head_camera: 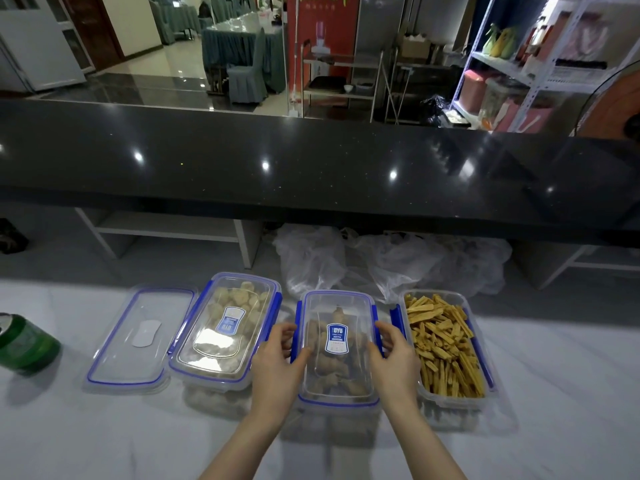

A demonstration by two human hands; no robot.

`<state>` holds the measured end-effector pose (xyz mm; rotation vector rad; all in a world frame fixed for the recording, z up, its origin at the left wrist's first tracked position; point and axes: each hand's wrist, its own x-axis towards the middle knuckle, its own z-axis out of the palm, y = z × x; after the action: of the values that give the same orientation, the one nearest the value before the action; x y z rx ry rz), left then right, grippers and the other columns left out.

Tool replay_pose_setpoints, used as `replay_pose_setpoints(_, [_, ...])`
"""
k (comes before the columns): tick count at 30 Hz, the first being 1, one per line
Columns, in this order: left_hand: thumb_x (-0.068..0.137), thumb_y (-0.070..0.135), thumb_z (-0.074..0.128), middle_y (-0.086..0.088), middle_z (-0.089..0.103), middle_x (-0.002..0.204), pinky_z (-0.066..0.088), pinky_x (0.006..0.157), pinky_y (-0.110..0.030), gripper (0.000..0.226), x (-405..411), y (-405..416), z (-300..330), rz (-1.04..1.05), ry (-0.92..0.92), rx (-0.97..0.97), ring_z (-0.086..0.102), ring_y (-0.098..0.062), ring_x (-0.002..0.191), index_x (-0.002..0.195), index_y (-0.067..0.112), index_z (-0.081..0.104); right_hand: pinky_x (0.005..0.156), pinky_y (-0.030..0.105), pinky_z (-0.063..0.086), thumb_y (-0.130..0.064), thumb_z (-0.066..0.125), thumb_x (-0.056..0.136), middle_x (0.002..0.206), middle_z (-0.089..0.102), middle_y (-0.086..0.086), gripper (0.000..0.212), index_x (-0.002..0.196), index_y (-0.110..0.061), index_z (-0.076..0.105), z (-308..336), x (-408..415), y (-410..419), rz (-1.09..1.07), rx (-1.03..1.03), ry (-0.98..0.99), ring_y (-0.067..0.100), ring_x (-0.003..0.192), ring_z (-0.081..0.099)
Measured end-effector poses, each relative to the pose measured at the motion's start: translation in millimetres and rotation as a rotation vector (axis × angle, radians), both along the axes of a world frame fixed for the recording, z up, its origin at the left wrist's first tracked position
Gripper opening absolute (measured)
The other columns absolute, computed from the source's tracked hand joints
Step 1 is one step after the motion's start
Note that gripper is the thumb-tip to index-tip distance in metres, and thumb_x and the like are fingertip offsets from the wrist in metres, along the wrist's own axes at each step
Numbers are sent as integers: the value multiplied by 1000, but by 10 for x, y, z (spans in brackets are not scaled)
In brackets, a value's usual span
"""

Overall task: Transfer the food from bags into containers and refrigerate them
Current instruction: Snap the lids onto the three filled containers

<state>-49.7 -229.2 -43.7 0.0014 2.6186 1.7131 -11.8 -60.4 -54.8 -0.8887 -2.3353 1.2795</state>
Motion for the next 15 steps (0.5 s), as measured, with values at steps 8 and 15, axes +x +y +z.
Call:
replay_pose_setpoints(8, [82, 19, 75, 14, 67, 100, 54, 79, -19, 30, -67, -14, -58, -47, -7, -21, 64, -1, 90, 107, 24, 60, 91, 42, 53, -17, 64, 88, 113, 65, -3, 37, 124, -22, 58, 28, -14, -14, 18, 70, -21, 20, 107, 60])
replay_pose_setpoints(15, [90, 18, 66, 13, 68, 94, 49, 68, -8, 12, -59, -573, 226, 85, 121, 120, 63, 1, 85, 100, 24, 66, 110, 36, 35, -27, 62, 90, 152, 26, -3, 48, 135, -28, 46, 268, -122, -560, 216, 211, -31, 17, 140, 28])
